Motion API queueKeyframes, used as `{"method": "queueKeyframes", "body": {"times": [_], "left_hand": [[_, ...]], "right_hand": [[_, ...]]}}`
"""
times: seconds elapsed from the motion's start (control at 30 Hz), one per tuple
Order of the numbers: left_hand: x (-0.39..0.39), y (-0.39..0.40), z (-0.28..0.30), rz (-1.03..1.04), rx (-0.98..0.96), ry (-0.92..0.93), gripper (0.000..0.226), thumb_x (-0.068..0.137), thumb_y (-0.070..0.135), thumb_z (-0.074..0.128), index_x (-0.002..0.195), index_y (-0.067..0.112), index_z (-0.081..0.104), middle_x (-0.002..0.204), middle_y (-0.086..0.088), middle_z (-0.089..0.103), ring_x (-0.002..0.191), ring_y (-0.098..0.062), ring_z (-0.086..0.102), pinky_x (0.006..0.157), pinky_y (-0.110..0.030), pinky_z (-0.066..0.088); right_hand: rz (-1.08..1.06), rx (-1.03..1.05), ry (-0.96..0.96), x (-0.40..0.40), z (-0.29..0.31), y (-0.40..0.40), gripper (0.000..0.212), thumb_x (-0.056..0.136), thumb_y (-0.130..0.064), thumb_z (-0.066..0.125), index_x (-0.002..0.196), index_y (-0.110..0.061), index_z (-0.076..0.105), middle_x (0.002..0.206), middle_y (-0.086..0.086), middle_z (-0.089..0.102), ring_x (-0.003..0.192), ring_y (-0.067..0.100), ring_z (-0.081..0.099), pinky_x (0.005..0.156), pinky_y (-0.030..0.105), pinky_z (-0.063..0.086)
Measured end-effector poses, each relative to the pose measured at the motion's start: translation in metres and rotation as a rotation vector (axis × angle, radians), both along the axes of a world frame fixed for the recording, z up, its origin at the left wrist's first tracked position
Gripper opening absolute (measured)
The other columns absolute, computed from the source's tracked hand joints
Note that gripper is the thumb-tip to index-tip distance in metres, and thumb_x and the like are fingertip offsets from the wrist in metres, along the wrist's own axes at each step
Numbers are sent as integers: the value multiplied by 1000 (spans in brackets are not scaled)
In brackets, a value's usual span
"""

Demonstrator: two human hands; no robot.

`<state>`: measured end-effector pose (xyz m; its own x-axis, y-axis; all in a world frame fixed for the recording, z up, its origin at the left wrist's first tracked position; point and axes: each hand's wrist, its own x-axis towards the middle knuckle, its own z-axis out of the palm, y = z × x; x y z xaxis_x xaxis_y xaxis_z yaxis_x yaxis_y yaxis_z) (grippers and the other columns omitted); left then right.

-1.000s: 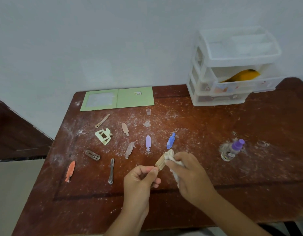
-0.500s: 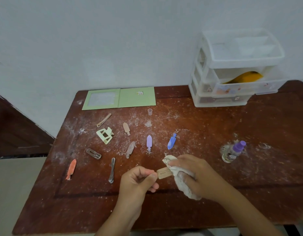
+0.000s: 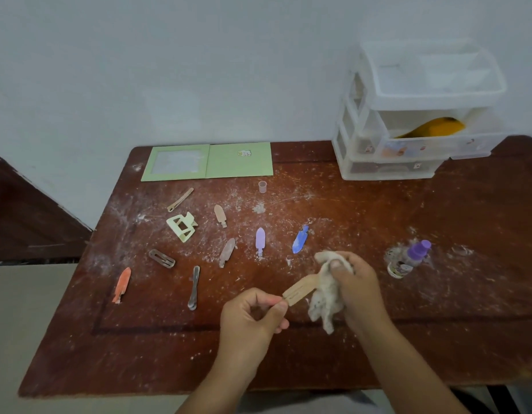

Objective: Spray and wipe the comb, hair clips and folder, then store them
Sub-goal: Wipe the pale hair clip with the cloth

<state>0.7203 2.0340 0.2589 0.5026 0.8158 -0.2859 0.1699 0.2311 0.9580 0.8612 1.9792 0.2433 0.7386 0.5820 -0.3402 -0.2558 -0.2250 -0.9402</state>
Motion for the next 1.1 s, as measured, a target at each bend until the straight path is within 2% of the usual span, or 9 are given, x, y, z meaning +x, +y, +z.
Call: {"method": "queueKeyframes", "body": {"times": [0.1,0.23,0.3,0.4,0.53,0.6,0.7,0.97,1.1], "left_hand": [[-3,4,-2,19,-8,0,27,78,-10,60,58,9,61,38,0,58,37,-2,52,43,-13,44],[-3,10,0,-42,15,-6,30,77,-11,60,56,11,61,39,1,58,39,-2,53,44,-12,43],[-2,13,3,-69,61,7,31,77,-11,61,56,12,61,39,2,58,39,-1,52,45,-12,44],[0,18,6,-32,59,-38,27,79,-11,58,65,11,60,42,3,59,40,0,52,44,-12,43],[11,11,1,114,-253,-312,28,74,-5,62,93,14,59,52,4,64,45,-2,54,44,-12,42],[20,-1,-3,116,-327,-339,16,74,-1,66,75,15,65,49,4,59,45,-5,51,43,-12,40],[29,-5,-10,223,-294,-278,38,85,-5,52,50,9,54,40,5,48,37,-3,39,39,-12,34],[25,2,-10,327,-208,-236,37,86,-4,51,52,6,43,37,7,38,37,-1,33,45,-15,31],[17,15,-5,294,-187,-228,33,87,1,51,56,9,56,44,8,54,45,-2,45,56,-19,36]], "right_hand": [[57,86,-157,13,5,-11,26,88,-3,51,82,-27,58,87,-3,59,75,10,56,60,22,45],[565,53,-476,17,17,-17,17,68,-40,53,83,-42,61,96,-20,58,87,-16,55,70,3,42],[712,-35,-537,12,18,-14,21,74,-29,51,84,-46,55,94,-24,55,88,-19,51,71,1,39],[606,42,-494,1,16,-11,25,77,-11,48,83,-36,51,86,-20,53,79,-19,51,67,2,39],[329,116,-382,-14,6,-7,34,84,8,50,79,-26,52,81,-9,56,70,-12,54,62,6,42],[270,125,-353,-20,3,-4,32,84,7,51,79,-24,52,81,-6,58,68,-10,55,60,7,42],[277,77,-430,-28,3,-5,17,70,-16,47,77,-31,49,79,-10,58,71,-13,54,60,3,39],[377,-23,-608,-17,-5,-27,36,77,-9,55,70,-43,51,78,-15,57,78,-22,51,62,-2,35],[291,13,-568,2,-2,-34,54,78,5,62,70,-48,57,76,-24,62,81,-12,56,66,-5,36]]}}
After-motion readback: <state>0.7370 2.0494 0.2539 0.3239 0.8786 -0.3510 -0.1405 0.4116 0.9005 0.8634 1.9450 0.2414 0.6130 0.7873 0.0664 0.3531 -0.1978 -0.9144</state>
